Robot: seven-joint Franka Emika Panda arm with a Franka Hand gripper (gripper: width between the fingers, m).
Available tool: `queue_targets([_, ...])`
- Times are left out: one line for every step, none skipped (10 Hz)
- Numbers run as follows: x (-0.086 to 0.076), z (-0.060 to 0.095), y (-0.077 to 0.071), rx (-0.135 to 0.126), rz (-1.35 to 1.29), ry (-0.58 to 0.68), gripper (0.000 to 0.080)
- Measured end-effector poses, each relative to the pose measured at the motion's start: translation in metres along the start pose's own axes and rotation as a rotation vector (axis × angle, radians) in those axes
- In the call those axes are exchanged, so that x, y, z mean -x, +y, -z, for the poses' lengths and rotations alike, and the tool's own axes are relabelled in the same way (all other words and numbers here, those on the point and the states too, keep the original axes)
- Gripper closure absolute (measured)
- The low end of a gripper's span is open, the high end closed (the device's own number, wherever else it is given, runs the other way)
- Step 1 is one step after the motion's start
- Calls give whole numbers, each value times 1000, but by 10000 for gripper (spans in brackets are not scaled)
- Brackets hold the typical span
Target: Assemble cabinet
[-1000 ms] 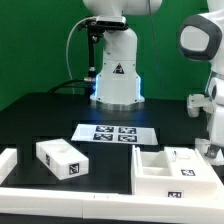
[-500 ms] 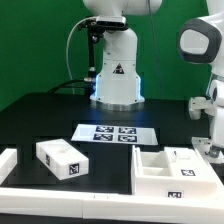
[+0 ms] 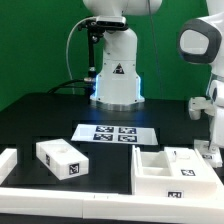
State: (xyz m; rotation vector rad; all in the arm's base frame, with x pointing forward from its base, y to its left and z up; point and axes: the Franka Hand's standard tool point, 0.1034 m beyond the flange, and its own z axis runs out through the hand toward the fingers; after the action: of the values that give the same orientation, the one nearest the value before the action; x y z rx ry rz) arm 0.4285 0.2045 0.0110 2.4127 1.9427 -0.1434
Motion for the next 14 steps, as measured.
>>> queue_targets([0, 0, 0, 0, 5, -2, 737])
queue_targets([4, 4, 2, -6, 44, -18, 737])
queue_targets([12, 13, 5, -12, 123, -38, 737])
queue_targets([27, 24, 13, -22, 254, -57, 737])
queue_targets([41, 31, 20, -29, 357, -65, 737])
queue_targets([47, 33, 24, -31, 415, -63, 737])
queue_targets([46, 32, 23, -32, 392, -65, 735])
queue_targets([47, 32, 23, -33, 390, -65, 735])
queue_targets([47, 32, 23, -33, 387, -66, 735])
queue_targets([49, 32, 19, -46, 392, -128, 735])
queue_targets([58, 37, 20, -102, 462, -201, 735])
queue_targets([63, 38, 24, -143, 506, -257, 735])
queue_targets([62, 38, 27, -142, 524, -251, 735])
queue_targets([63, 37, 26, -144, 522, -252, 735])
